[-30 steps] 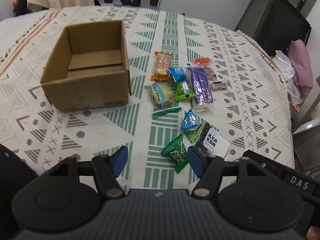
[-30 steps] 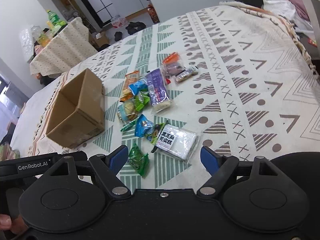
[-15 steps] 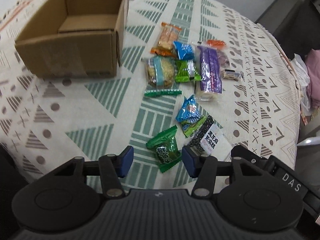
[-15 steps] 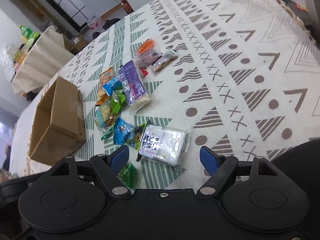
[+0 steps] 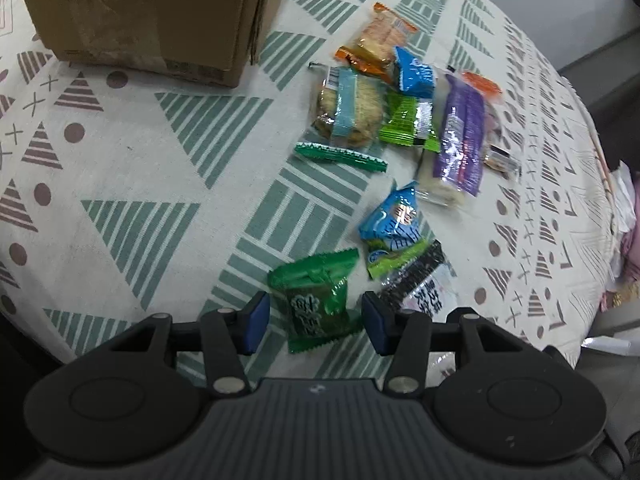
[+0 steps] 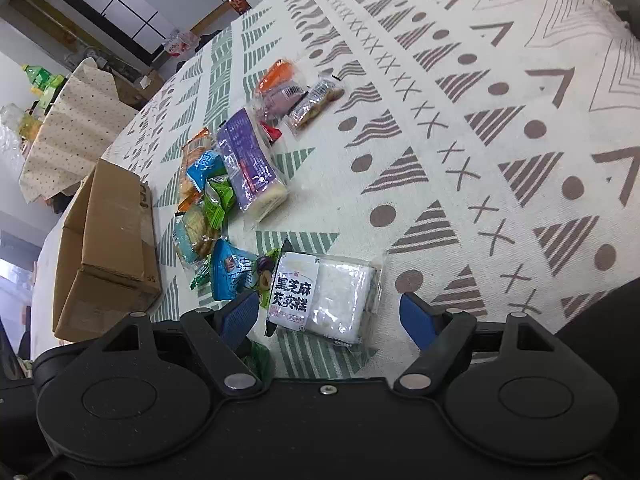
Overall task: Organize snacks
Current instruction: 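Grasp the green candy packet with the left gripper while the right grasps the white cake packet, then carry both packets to the cardboard box and release them inside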
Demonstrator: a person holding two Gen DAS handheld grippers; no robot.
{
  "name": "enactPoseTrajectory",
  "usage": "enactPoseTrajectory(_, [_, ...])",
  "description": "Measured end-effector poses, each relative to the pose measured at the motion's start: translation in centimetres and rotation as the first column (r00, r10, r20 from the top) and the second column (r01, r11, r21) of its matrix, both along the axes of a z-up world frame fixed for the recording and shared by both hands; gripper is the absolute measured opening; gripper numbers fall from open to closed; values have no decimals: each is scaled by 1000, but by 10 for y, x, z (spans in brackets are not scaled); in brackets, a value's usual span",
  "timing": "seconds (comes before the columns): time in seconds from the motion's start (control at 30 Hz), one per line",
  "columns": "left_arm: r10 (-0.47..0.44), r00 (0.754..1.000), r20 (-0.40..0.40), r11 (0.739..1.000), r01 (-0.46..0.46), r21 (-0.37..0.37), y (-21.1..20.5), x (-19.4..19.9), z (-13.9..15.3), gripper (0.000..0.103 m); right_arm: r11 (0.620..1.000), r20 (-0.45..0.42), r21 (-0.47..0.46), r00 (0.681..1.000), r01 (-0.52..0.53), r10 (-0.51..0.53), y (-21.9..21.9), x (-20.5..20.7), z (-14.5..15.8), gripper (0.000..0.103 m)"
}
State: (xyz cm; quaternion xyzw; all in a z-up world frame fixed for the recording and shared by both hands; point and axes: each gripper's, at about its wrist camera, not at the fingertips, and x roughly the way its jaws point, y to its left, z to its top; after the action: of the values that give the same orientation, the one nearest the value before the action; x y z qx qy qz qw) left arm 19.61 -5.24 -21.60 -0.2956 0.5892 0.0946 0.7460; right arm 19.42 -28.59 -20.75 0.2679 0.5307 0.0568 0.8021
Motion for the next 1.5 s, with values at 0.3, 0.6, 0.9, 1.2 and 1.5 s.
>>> enactPoseTrajectory(0.3, [33,999,-13,998,-33,47,0,8,-2,26,1000,-51,15,999,-15,15,9,11,-17,77])
enactPoseTrajectory(0.6, [44,999,7,996,-44,84,17,14,5,26,999,-53,-37,998,-32,30,26,19,-22,85])
enactPoseTrajectory(0.9, [51,999,15,993,-53,107,32,7,16,26,973,-45,-224,998,-59,50,59,25,-20,83])
enactPoseTrajectory(1.2, [-19,993,116,990,2,143,43,16,54,26,962,4,-262,997,-70,74,66,18,-11,56])
enactPoseTrajectory(1.5, [-148,961,235,976,104,190,46,29,85,26,969,74,-248,996,-21,41,60,6,14,54])
